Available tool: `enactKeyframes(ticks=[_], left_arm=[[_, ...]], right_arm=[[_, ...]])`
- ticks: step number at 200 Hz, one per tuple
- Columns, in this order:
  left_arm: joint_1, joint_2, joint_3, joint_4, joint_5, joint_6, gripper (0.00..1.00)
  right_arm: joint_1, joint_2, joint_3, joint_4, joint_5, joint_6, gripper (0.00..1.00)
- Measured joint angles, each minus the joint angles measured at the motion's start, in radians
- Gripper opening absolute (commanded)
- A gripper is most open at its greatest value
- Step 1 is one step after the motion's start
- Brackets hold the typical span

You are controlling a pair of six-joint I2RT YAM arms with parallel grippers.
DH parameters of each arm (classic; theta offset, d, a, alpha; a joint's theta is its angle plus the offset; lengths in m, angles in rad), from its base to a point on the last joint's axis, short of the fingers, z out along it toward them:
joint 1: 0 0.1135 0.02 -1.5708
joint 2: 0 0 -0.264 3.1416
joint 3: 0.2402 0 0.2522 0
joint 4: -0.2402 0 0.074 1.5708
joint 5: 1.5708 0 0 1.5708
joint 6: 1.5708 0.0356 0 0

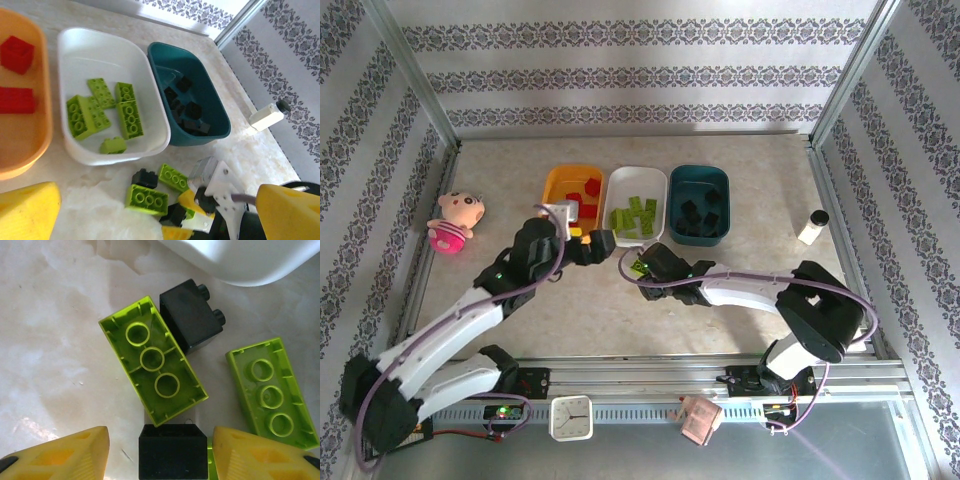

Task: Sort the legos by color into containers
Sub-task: Pick up the lego from the center of the table.

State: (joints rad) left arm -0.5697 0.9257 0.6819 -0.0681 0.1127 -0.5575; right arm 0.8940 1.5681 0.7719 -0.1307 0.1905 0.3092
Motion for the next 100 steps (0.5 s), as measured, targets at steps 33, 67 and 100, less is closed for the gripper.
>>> enactKeyframes(ticks=[33,67,100], left_arm=[[0.0,-0.19,-0.079,-0.059,-0.05,-0.016,1.0],[0.0,-0.282,-0.122,-0.135,-0.107,-0.024,1.0],[0.0,-0.305,-0.136,-0.162,-0.122,-0.024,1.0]], right_arm=[[0.019,0.031,0.018,-0.008,0.05,-0.011,0.42],[0.027,0.034,0.018,-0.011,0.06,-0.017,0.28],[0.027,-0.08,-0.004,-0.016,0.055,-0.017,0.24]])
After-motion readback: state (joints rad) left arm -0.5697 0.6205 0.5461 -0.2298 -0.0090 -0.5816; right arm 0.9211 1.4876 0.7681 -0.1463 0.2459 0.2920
